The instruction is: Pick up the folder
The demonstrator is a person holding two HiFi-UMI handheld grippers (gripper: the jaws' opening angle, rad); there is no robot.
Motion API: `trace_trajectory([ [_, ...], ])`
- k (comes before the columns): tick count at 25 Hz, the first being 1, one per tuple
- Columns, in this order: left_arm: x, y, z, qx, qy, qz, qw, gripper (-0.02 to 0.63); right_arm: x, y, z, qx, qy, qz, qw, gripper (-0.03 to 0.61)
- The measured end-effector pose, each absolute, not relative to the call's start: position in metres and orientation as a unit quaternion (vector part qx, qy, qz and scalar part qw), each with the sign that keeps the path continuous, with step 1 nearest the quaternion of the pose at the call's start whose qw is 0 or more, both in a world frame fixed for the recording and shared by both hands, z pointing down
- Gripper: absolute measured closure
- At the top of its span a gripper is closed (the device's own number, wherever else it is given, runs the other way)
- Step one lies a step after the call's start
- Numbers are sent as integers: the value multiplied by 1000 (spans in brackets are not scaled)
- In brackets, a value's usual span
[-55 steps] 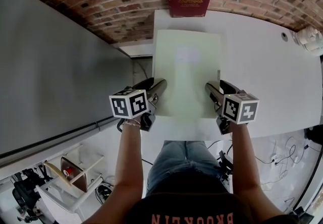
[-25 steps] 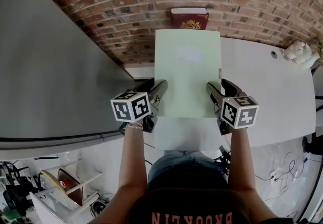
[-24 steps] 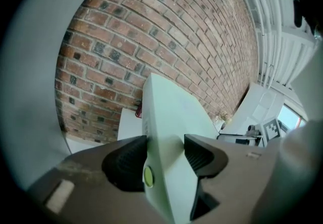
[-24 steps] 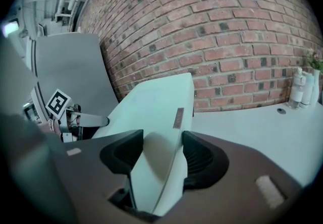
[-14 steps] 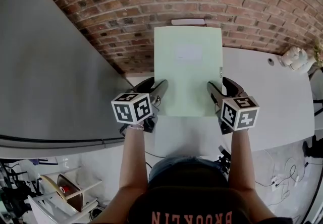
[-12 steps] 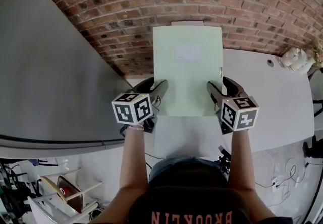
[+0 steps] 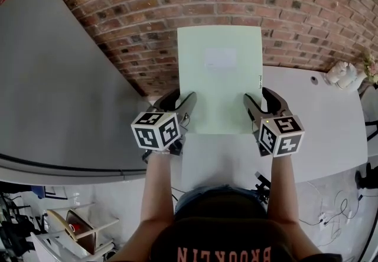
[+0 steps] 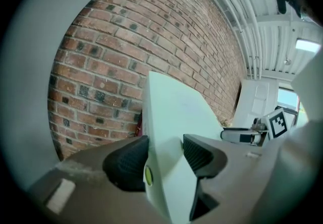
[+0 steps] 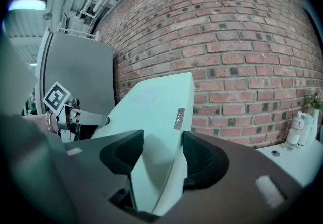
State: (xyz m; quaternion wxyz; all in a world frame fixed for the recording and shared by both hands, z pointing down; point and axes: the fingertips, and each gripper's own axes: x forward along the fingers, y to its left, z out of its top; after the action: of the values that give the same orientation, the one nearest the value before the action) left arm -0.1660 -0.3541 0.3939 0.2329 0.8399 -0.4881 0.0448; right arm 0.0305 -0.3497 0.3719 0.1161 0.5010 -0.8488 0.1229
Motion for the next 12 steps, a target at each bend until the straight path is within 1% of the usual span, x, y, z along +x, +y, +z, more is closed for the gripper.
trace_trajectory([
  [12,-158,-349,355,860,-494,17,128,385,40,-344,338,507,-857,39,77,342],
])
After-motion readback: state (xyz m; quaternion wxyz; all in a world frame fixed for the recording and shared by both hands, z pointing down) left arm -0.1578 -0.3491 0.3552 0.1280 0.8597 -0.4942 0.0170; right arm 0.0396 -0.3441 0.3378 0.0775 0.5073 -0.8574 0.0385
